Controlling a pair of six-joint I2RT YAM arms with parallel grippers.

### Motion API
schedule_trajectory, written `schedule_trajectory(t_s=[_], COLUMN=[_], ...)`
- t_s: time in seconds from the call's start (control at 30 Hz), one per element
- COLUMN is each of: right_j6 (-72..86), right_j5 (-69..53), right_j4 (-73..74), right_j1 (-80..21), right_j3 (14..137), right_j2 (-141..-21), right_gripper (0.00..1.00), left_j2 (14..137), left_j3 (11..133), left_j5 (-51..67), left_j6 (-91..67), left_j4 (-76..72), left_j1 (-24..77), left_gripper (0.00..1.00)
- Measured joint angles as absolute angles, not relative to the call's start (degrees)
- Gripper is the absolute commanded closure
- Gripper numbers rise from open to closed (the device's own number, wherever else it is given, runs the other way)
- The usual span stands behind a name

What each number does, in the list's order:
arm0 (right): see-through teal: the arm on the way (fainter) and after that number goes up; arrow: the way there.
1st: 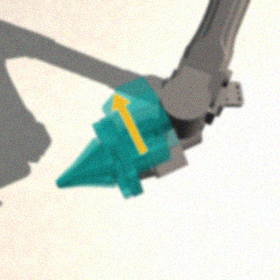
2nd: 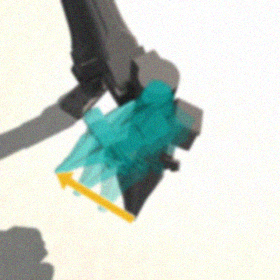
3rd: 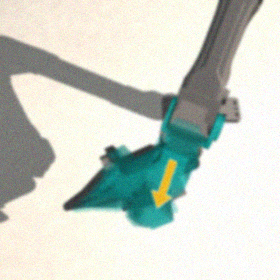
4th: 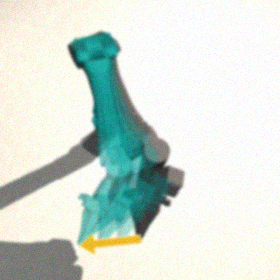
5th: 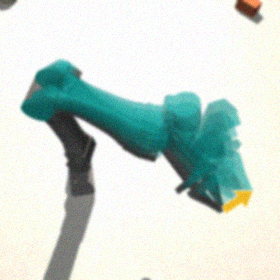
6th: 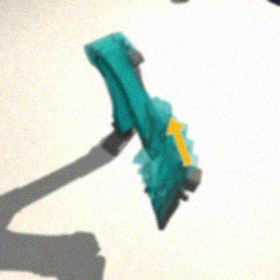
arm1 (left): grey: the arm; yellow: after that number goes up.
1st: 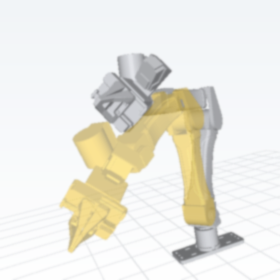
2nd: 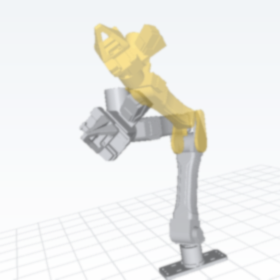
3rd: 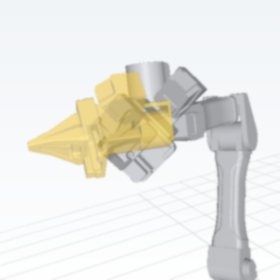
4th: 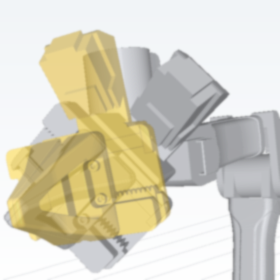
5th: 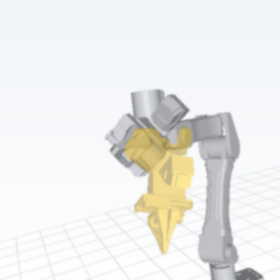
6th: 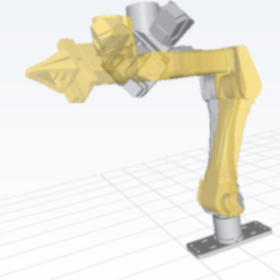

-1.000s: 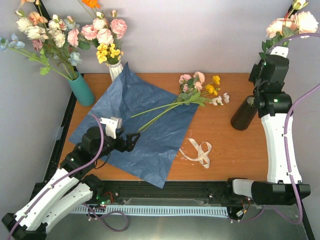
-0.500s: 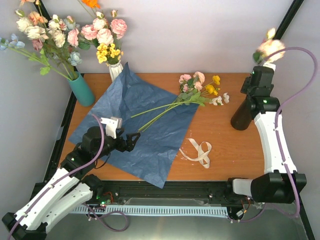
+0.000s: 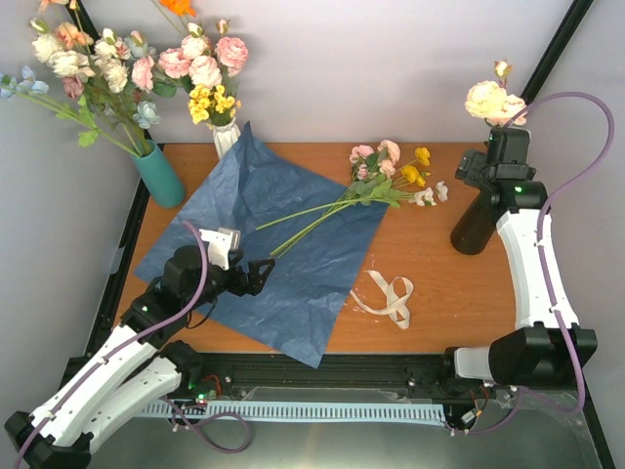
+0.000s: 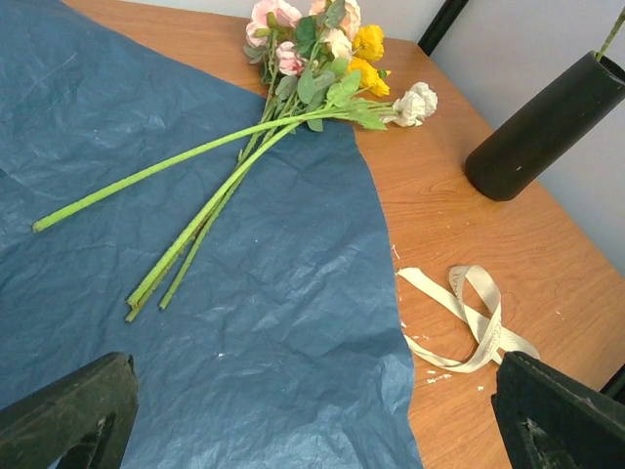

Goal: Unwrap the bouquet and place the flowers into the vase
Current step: Insert the fake flower into the vase, then pick up the fake flower from the wrapping paper.

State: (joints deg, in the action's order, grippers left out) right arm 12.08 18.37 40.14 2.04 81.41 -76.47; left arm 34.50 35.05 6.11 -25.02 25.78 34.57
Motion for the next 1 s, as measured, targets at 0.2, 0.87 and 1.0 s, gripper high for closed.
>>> schedule_trajectory(t_s=[0.2,0.87,1.0], right_j6=[12.84,23.53,25.28], right_j5=[13.15,-23.09,-27.42], right_j4=[43.44,43.57,41.74], right_j1=[2.09,2.11,1.78], right_j3=[83.92,77.17,72.14], right_j2=[-72.84,-53.15,-51.86], right_gripper=[0.0,0.0,0.0], left_j2=[36.88,67.9,76.07], left_j3=[35.42,58.04,61.93], left_j5=[6.46,7.62,8.12], left_j6=[-24.93,-10.22,-7.18], left_j4=[25.82,26.17,27.03], left_j1=[34.57,31.73,30.17], left_gripper=[0.0,0.05,0.1])
